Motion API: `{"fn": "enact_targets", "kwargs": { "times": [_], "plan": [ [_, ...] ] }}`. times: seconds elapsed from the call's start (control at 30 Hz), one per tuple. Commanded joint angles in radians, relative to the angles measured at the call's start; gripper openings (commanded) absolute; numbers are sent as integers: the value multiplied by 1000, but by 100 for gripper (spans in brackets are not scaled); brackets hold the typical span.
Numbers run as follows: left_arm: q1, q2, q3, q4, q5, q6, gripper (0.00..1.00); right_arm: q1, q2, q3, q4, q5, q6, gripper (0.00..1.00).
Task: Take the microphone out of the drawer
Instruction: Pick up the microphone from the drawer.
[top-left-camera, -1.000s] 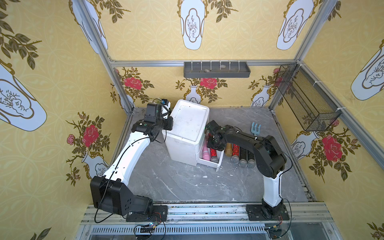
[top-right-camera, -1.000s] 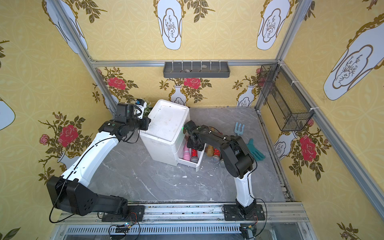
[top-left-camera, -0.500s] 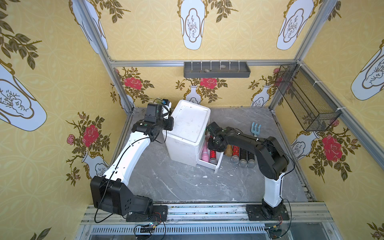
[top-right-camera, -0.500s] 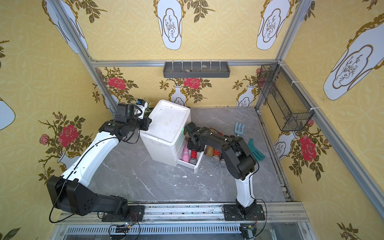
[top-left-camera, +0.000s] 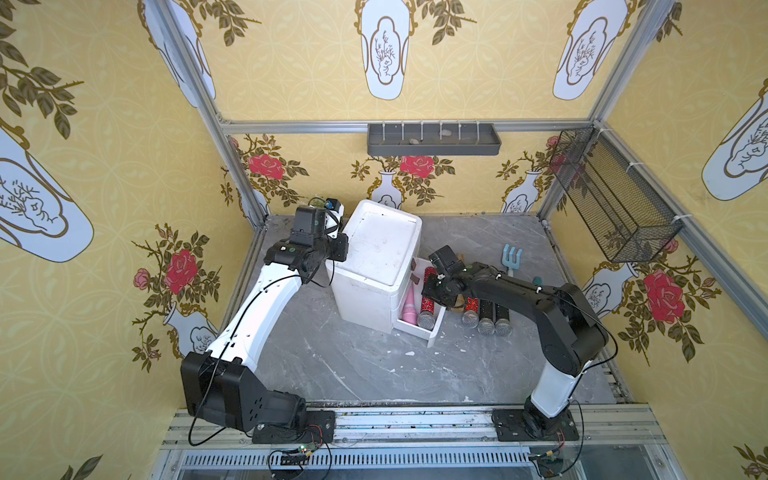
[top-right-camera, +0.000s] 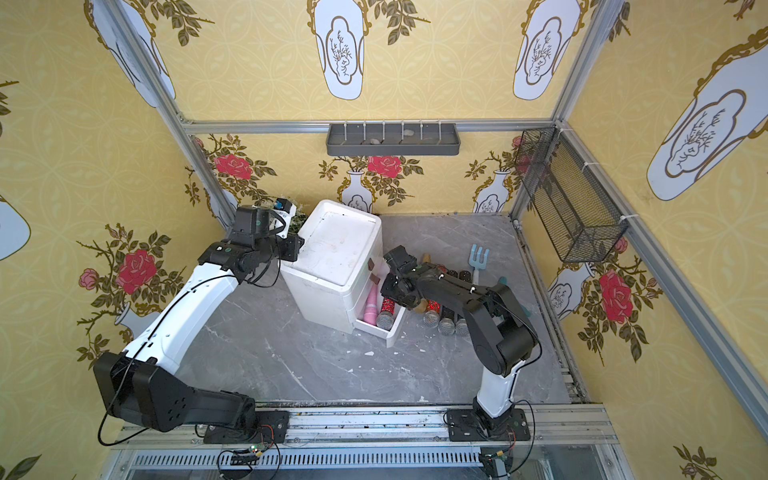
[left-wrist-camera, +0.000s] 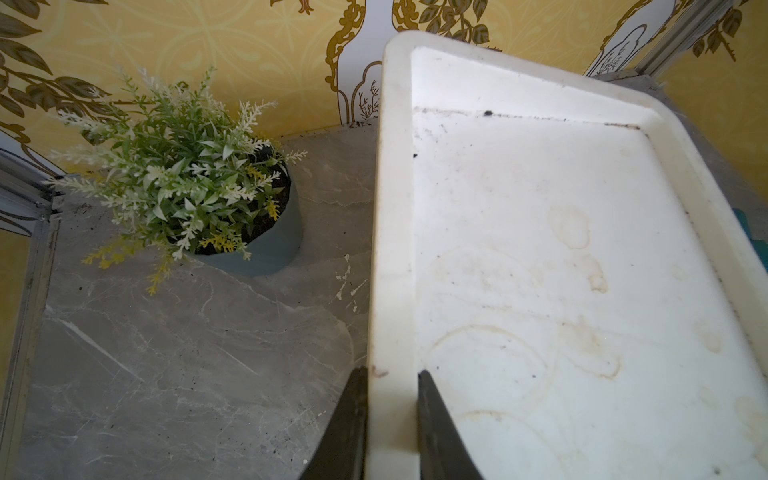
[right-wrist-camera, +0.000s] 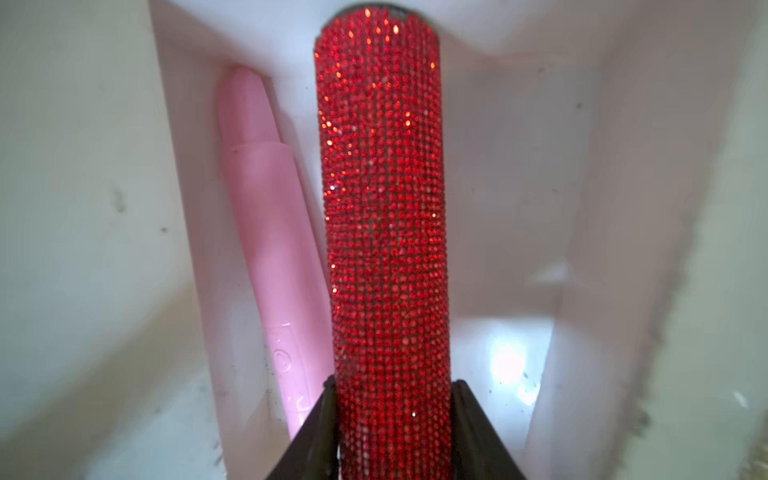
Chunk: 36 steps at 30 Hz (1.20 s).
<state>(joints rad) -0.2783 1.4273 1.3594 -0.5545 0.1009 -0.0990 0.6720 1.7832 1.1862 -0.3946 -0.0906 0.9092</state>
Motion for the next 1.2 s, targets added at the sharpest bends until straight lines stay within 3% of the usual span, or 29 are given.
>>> {"fn": "enact_targets", "kwargs": {
  "times": [0.0, 0.27, 0.67, 1.17],
  "plan": [
    [1, 19, -19, -134, 10, -21, 17, -6, -16, 1, 47, 52, 79, 25],
    [1, 18, -20, -134, 8, -19, 17, -22, -53, -12, 96, 39, 125, 23],
    [1, 19, -19, -133, 7, -19, 18, -51, -120, 39, 107, 59, 70, 20],
    [1, 23, -19, -133, 9, -19, 16, -345, -106, 82, 99, 41, -67, 20]
  ]
}}
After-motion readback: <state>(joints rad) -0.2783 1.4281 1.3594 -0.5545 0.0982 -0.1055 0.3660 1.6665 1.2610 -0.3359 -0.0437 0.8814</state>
